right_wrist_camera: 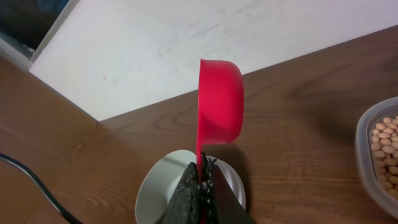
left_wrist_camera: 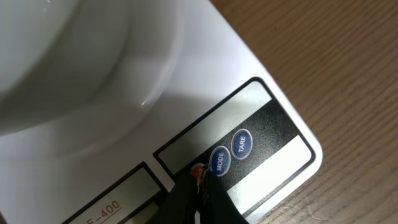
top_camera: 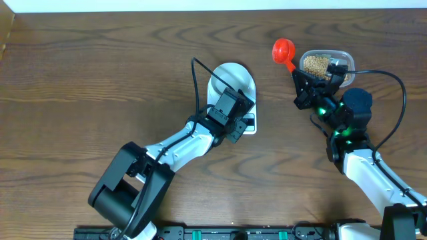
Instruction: Scoop item into bowl and weigh 50g on scale
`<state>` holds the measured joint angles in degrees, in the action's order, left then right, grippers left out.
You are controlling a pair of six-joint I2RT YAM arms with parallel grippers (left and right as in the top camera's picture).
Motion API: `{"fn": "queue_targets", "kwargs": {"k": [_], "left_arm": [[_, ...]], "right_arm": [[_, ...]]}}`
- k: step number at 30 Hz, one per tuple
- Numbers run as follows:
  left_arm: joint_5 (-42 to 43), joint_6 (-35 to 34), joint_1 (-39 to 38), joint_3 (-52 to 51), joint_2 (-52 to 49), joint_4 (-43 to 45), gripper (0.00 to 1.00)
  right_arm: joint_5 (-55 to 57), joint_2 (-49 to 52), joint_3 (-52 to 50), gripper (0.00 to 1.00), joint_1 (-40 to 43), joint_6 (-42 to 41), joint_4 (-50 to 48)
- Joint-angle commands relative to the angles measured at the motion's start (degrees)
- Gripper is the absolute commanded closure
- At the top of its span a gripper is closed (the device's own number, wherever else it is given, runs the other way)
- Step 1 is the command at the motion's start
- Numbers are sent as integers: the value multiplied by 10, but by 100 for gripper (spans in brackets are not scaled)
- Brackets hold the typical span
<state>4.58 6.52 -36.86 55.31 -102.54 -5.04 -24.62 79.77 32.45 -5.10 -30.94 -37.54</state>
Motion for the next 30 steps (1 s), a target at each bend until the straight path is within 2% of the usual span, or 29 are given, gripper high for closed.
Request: {"fn": "queue_targets", "kwargs": {"k": [1,30], "left_arm": [[5,14,2,11,-11,2,93],[14,38,6,11,-20,9,92]], "right_arm": [[1,0,9,99,2,10,-4],[1,0,9,99,2,10,-4]]}}
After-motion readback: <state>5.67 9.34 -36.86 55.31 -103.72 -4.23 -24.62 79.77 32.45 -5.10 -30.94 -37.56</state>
